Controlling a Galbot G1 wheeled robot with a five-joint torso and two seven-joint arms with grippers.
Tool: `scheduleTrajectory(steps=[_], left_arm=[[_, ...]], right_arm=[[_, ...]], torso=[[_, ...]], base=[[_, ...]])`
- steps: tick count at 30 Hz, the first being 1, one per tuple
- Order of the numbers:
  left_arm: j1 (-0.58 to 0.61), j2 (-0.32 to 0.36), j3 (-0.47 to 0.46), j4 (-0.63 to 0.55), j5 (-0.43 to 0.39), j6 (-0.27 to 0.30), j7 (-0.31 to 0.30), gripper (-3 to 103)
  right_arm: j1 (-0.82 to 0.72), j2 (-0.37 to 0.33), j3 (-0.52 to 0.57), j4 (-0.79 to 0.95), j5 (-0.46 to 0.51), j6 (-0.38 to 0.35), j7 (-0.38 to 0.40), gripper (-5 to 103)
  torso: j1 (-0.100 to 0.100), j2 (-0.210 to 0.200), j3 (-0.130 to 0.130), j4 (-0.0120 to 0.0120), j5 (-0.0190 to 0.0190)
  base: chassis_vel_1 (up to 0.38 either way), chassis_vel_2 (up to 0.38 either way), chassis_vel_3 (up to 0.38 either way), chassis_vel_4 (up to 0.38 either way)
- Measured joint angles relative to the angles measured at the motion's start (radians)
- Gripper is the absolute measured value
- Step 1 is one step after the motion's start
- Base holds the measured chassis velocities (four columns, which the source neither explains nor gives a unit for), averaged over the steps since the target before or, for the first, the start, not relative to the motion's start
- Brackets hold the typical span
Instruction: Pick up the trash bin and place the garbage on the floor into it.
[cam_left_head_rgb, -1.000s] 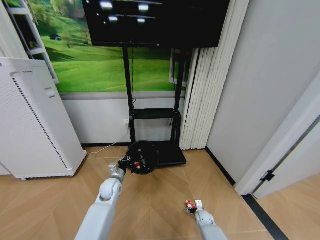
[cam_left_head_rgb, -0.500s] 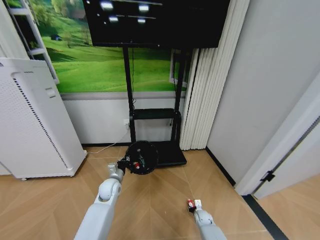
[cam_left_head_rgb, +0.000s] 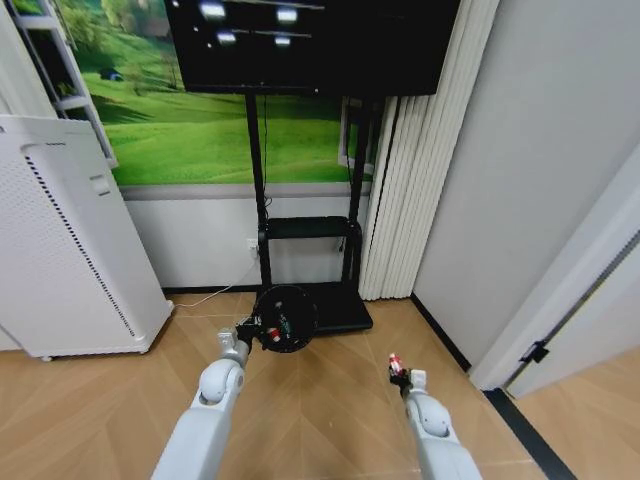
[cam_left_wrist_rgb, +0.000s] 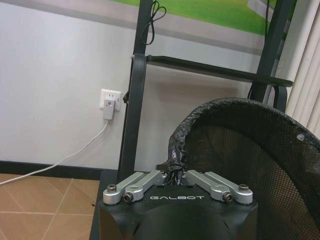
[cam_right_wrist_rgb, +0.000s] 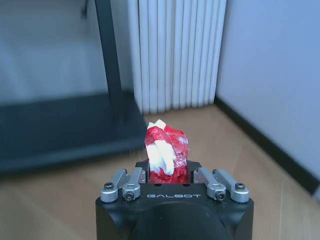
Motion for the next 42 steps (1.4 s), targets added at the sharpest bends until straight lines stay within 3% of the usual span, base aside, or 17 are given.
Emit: scheduleTrajectory(steps=[2, 4, 8, 16, 27, 32, 33, 35, 42], left_arm=[[-0.001, -0.001, 0.006, 0.006, 0.003, -0.001, 0.002, 3], [-0.003, -0.011, 0.022, 0.023, 0.016, -0.008, 0.004, 3], [-0.009, -0.030, 0.051, 0.041, 0.024, -0.010, 0.006, 3], [-0.045, -0.055, 0.128, 0.086, 0.029, -0.013, 0.002, 3], [-0.062, -0.092, 0.211, 0.114, 0.035, -0.015, -0.010, 3], [-0.056, -0.093, 0.212, 0.113, 0.038, -0.016, -0.008, 3], [-0.055, -0.092, 0.209, 0.112, 0.038, -0.017, -0.005, 3], [-0.055, -0.092, 0.207, 0.112, 0.039, -0.018, -0.004, 3], [-0.042, -0.105, 0.187, 0.110, 0.047, -0.023, 0.001, 3]], right_arm=[[-0.013, 0.003, 0.000, 0.077, 0.046, -0.039, 0.009, 37], [-0.028, -0.010, -0.028, 0.202, 0.166, -0.107, 0.024, 37], [-0.034, -0.029, -0.078, 0.313, 0.236, -0.145, 0.026, 36], [-0.032, -0.063, -0.207, 0.393, 0.246, -0.148, 0.002, 36], [0.025, -0.074, -0.378, 0.279, 0.204, -0.147, -0.008, 33], [0.032, -0.058, -0.391, 0.246, 0.153, -0.147, -0.001, 47], [0.031, -0.055, -0.392, 0.244, 0.140, -0.148, 0.000, 57], [0.029, -0.054, -0.393, 0.243, 0.129, -0.148, 0.000, 57], [0.012, -0.053, -0.381, 0.267, 0.112, -0.129, 0.024, 90]], torso=[[0.000, 0.000, 0.000, 0.0001, 0.0006], [0.000, 0.000, 0.000, 0.0000, 0.0004], [0.000, 0.000, 0.000, 0.0000, 0.0006], [0.000, 0.000, 0.000, -0.0001, 0.0007], [0.000, 0.000, 0.000, 0.0000, 0.0006], [0.000, 0.000, 0.000, 0.0000, 0.0006], [0.000, 0.000, 0.000, 0.0000, 0.0006], [0.000, 0.000, 0.000, 0.0000, 0.0006], [0.000, 0.000, 0.000, 0.0001, 0.0006]], base=[[0.000, 0.000, 0.000, 0.000], [0.000, 0.000, 0.000, 0.000], [0.000, 0.000, 0.000, 0.000], [0.000, 0.000, 0.000, 0.000], [0.000, 0.000, 0.000, 0.000], [0.000, 0.000, 0.000, 0.000], [0.000, 0.000, 0.000, 0.000], [0.000, 0.000, 0.000, 0.000], [0.000, 0.000, 0.000, 0.000]])
